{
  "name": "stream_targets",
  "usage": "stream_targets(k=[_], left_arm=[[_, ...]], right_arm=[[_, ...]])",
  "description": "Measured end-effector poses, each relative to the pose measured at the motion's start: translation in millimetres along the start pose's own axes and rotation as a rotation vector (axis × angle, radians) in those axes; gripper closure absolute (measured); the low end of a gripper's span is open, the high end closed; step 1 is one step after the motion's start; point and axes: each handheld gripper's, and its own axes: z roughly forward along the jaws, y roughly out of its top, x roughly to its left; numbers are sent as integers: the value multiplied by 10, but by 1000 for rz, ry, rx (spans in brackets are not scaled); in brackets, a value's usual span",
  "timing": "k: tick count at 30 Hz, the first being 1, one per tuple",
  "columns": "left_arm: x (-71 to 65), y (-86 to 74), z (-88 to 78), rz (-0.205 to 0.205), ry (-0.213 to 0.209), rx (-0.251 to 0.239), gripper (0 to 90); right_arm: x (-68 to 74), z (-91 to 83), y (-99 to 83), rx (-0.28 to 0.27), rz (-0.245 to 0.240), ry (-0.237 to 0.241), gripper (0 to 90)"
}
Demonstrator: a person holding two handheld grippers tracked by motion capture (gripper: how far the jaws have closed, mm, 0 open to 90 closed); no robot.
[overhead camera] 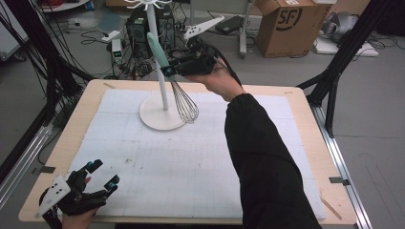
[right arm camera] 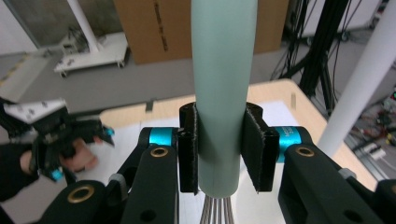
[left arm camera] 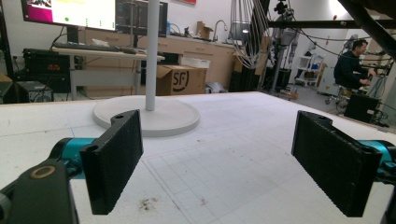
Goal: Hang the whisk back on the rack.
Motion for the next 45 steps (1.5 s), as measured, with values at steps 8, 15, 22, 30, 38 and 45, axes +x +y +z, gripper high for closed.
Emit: stream_targets(k=[8, 15, 22, 30, 38, 45], left_arm=[[-4, 7, -61, -3, -3, -13, 170], [19, 11, -89, -3, 7, -16, 169], [14, 12, -88, -1, 7, -16, 170], [19, 20, -100, 4, 11, -15, 171], [53, 19, -124, -9, 28, -20, 170], [48, 18, -120, -6, 29, -19, 169]], right_arm=[[-112, 73, 281, -72, 47, 47, 695], [-175, 160, 397, -83, 53, 69, 695], [-297, 156, 398, -88, 70, 59, 695], [-428, 185, 340, -88, 91, 55, 695], [-530, 189, 294, -115, 102, 64, 694], [-579, 247, 292, -141, 117, 91, 694]])
